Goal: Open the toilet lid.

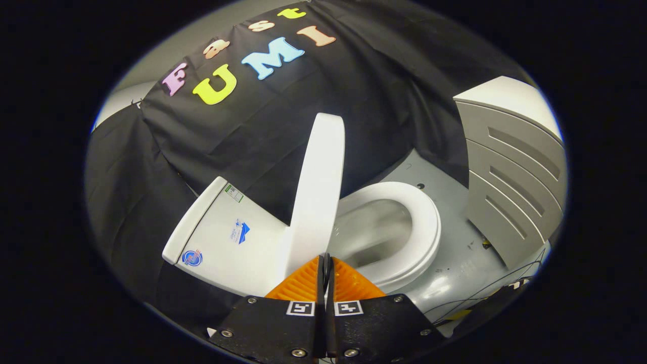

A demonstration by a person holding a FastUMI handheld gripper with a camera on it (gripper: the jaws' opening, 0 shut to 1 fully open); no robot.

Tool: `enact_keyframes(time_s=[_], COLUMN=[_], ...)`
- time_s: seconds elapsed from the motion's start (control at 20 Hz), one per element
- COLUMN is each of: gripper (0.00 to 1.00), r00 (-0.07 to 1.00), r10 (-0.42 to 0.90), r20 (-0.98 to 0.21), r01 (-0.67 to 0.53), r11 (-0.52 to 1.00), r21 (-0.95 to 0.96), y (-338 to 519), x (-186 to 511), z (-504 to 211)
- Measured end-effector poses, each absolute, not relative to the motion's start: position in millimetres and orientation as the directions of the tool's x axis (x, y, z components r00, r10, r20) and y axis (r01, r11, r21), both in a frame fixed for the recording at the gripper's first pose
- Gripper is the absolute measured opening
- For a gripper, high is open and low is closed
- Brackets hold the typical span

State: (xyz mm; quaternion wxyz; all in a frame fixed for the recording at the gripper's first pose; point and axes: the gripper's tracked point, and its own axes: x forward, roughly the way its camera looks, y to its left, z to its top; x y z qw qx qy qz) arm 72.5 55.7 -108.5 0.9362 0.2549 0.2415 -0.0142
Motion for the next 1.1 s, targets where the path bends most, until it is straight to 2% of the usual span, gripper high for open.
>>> enact_keyframes(time_s=[1.1], gripper=[0.0], r00=[0.95], r10=[0.092], r20=[-0.3], r01=[-0.028], r11=[0.977], r21=[0.214], y=[143.9], x=[84.0], z=[-43.6])
